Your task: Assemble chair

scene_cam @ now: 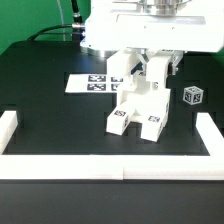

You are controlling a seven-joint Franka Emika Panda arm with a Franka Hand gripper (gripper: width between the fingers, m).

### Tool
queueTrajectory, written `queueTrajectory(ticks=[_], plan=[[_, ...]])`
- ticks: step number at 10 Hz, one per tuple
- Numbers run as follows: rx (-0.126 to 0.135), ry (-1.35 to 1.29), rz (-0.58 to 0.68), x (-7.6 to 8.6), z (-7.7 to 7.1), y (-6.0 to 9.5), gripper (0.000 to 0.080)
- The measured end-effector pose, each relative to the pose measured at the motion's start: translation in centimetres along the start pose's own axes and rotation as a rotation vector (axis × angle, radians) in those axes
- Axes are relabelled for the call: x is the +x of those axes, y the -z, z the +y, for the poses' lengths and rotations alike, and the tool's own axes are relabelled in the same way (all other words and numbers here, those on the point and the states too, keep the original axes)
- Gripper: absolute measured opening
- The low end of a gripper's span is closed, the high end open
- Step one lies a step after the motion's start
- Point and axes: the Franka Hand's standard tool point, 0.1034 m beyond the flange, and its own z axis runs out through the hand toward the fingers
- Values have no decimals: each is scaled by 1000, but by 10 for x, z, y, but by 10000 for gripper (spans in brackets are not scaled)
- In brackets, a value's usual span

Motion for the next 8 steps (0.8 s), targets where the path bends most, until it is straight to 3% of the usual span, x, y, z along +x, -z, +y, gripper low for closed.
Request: queueTrajectory(ticks=[8], plan=[[-25, 2, -20, 1, 14, -22, 289]])
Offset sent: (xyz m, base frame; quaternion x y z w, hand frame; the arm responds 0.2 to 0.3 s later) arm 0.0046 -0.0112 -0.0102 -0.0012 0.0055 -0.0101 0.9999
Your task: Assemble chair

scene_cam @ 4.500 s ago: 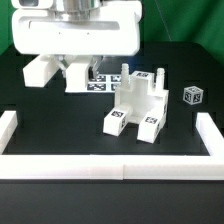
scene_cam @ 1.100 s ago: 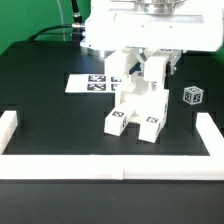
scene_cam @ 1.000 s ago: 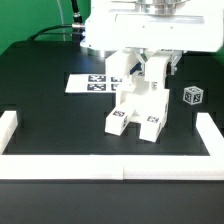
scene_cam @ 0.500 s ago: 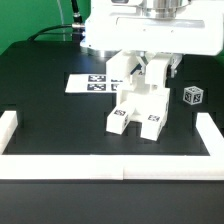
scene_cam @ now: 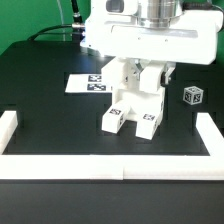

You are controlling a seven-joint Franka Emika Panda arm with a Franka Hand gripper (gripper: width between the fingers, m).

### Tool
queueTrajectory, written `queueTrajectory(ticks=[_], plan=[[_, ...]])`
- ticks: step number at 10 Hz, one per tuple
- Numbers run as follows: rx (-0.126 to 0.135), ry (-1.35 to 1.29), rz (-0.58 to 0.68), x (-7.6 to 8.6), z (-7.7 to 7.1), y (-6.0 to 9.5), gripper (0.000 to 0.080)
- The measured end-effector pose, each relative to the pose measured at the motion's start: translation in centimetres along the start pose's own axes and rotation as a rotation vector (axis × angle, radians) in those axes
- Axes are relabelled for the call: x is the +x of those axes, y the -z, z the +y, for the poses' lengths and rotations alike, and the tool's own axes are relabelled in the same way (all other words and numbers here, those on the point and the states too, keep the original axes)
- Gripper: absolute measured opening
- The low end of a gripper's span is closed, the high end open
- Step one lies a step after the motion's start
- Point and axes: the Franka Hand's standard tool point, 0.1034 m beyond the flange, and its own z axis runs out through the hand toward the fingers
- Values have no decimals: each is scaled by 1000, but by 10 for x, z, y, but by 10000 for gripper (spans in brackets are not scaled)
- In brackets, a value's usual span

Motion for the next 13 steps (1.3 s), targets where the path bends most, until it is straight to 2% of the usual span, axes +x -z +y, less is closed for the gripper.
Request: queueTrajectory(ticks=[6, 13], plan=[[-18, 1, -8, -1, 5, -19, 289], [-16, 16, -2, 3, 5, -19, 289]])
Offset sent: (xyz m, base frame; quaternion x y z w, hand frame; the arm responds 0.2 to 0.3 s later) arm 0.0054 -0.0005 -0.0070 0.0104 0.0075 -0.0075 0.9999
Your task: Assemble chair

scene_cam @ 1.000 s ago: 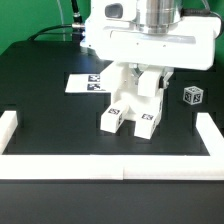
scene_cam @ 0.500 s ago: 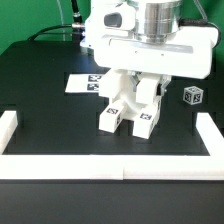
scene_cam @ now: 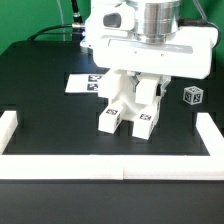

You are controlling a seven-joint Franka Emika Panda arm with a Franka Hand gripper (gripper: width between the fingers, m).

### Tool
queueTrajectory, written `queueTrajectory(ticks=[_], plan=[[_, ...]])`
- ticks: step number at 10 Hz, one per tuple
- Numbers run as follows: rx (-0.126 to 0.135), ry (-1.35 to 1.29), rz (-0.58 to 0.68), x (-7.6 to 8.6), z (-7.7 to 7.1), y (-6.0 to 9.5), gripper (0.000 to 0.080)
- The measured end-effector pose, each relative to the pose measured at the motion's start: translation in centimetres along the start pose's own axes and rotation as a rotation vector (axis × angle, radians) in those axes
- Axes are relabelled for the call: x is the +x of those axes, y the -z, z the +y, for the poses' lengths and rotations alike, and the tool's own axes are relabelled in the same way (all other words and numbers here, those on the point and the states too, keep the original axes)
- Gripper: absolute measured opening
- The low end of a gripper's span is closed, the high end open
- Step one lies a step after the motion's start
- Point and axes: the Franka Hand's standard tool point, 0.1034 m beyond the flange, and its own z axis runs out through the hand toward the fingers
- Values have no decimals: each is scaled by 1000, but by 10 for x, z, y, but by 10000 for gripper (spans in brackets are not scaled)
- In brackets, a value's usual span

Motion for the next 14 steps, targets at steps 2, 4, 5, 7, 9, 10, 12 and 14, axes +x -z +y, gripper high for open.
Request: queueTrajectory(ticks=[2, 4, 5, 7, 9, 10, 12, 14], plan=[[0, 0, -1, 0, 0, 0, 289], [-1, 0, -1, 0, 0, -1, 604], [-1, 0, -2, 0, 0, -1, 635], [-1, 0, -2, 0, 0, -1, 647], [-1, 0, -2, 0, 0, -1, 647], [-1, 0, -2, 0, 0, -1, 649], [-1, 0, -1, 0, 0, -1, 649], [-3, 18, 2, 2, 5, -5, 649]])
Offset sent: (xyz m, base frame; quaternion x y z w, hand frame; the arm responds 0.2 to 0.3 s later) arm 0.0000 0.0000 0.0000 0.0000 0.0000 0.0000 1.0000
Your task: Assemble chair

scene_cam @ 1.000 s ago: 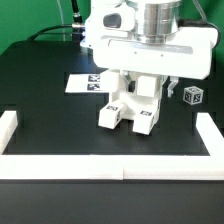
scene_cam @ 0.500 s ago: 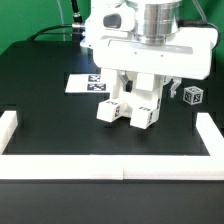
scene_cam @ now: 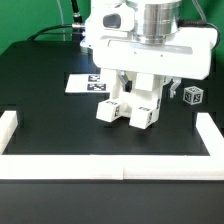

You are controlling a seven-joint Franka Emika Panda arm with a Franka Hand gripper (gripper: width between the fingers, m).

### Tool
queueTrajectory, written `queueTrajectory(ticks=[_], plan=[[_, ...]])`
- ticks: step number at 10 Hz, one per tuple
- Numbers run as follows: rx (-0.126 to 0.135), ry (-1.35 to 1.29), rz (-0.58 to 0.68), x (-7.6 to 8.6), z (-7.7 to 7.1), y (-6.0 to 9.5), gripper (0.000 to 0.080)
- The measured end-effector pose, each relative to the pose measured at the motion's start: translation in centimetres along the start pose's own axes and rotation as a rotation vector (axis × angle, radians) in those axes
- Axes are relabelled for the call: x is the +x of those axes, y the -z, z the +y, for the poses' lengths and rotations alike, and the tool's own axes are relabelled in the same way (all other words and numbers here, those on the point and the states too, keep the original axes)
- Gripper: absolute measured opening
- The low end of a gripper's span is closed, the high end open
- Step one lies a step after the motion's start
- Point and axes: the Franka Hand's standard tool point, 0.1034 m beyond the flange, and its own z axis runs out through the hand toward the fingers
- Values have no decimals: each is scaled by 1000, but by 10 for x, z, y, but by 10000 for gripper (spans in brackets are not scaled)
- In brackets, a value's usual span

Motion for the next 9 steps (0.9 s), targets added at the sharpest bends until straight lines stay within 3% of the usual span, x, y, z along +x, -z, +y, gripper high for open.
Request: queueTrajectory(ticks=[2, 5, 7, 9], plan=[[-10, 46, 2, 6, 10, -13, 649], [-9, 69, 25, 17, 9, -15, 649], [-8, 68, 22, 19, 11, -13, 649], [-3, 61, -1, 21, 9, 3, 649]])
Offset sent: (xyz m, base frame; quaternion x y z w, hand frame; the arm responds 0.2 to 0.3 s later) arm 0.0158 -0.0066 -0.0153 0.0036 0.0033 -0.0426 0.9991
